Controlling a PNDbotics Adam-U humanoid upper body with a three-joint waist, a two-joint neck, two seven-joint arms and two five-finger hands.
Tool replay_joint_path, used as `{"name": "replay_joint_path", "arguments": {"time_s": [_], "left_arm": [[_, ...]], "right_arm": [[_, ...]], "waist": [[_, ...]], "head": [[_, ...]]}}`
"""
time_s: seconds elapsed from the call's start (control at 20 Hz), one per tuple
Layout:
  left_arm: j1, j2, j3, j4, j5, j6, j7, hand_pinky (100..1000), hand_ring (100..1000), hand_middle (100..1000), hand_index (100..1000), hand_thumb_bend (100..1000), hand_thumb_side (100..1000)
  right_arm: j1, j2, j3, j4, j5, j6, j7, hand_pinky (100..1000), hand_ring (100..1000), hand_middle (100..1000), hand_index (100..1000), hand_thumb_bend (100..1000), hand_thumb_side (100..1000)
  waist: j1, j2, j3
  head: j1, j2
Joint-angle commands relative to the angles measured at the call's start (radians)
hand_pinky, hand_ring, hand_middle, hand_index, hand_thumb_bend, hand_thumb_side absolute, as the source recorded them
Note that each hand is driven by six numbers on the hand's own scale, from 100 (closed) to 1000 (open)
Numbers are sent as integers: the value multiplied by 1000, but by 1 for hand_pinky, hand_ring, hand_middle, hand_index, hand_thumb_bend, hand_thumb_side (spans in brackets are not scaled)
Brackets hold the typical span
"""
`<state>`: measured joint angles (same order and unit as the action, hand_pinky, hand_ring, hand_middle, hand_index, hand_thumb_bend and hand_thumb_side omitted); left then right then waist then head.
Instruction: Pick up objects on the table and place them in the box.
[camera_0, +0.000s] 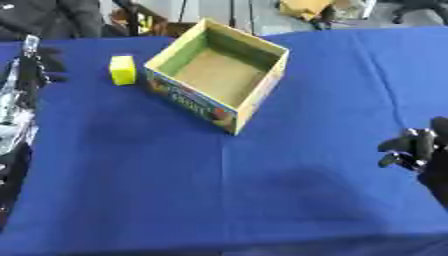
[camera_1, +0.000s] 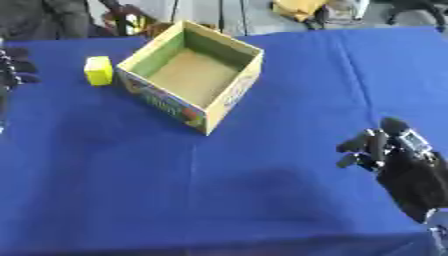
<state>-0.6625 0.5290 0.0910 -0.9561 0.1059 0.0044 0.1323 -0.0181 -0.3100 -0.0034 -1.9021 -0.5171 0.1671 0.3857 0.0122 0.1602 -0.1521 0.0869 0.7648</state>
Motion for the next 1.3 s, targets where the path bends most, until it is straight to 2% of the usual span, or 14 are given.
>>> {"name": "replay_joint_path", "arguments": {"time_s": [0.05, 0.3, 0.6, 0.8, 0.85, 0.9, 0.95, 1.0, 1.05, 1.15, 1.3], "left_arm": [[-59, 62, -10, 66, -89, -31, -6, 640, 645, 517, 696, 250, 907], [-124, 90, -17, 151, -228, -70, -24, 652, 667, 536, 713, 252, 884], [-170, 124, -20, 191, -424, -111, -38, 674, 703, 577, 749, 308, 819], [-190, 156, -27, 193, -580, -138, -60, 706, 740, 622, 782, 390, 692], [-194, 163, -27, 191, -626, -145, -68, 712, 749, 642, 797, 481, 622], [-198, 171, -29, 187, -679, -155, -78, 717, 754, 654, 805, 524, 588], [-202, 175, -28, 183, -727, -164, -86, 724, 762, 665, 813, 573, 516], [-206, 178, -29, 178, -774, -175, -98, 726, 763, 668, 815, 577, 507], [-210, 179, -29, 172, -816, -187, -110, 729, 761, 672, 822, 633, 423], [-216, 180, -32, 161, -890, -214, -142, 732, 764, 687, 836, 695, 366], [-223, 178, -42, 148, -979, -253, -203, 736, 763, 691, 844, 670, 321]], "right_arm": [[-10, -22, 3, -13, 10, -2, 9, 557, 651, 474, 383, 100, 670], [-15, -26, 10, -15, 17, -2, 18, 558, 651, 474, 382, 100, 671], [-21, -28, 15, -16, 27, -3, 25, 558, 652, 474, 382, 100, 672], [-26, -31, 18, -19, 32, -4, 29, 559, 652, 474, 381, 100, 674], [-26, -31, 19, -20, 33, -5, 30, 559, 653, 474, 381, 100, 674], [-27, -31, 19, -20, 35, -5, 30, 559, 653, 474, 381, 100, 674], [-28, -31, 19, -20, 36, -6, 31, 559, 653, 474, 381, 100, 675], [-29, -31, 19, -21, 38, -6, 31, 559, 653, 474, 381, 100, 675], [-31, -31, 20, -21, 39, -5, 32, 559, 653, 474, 381, 100, 676], [-35, -31, 22, -22, 42, -4, 34, 559, 652, 475, 382, 100, 676], [-42, -31, 23, -22, 44, -2, 36, 559, 653, 475, 382, 100, 676]], "waist": [[3, -10, -7], [7, -3, -29], [17, 10, -62], [22, 19, -84], [23, 21, -89], [24, 23, -93], [25, 25, -96], [27, 27, -98], [28, 30, -99], [31, 36, -101], [35, 43, -106]], "head": [[9, 5], [18, 5], [19, 5], [24, 3], [26, 2], [27, 0], [28, -2], [28, -4], [28, -5], [28, -7], [27, -10]]}}
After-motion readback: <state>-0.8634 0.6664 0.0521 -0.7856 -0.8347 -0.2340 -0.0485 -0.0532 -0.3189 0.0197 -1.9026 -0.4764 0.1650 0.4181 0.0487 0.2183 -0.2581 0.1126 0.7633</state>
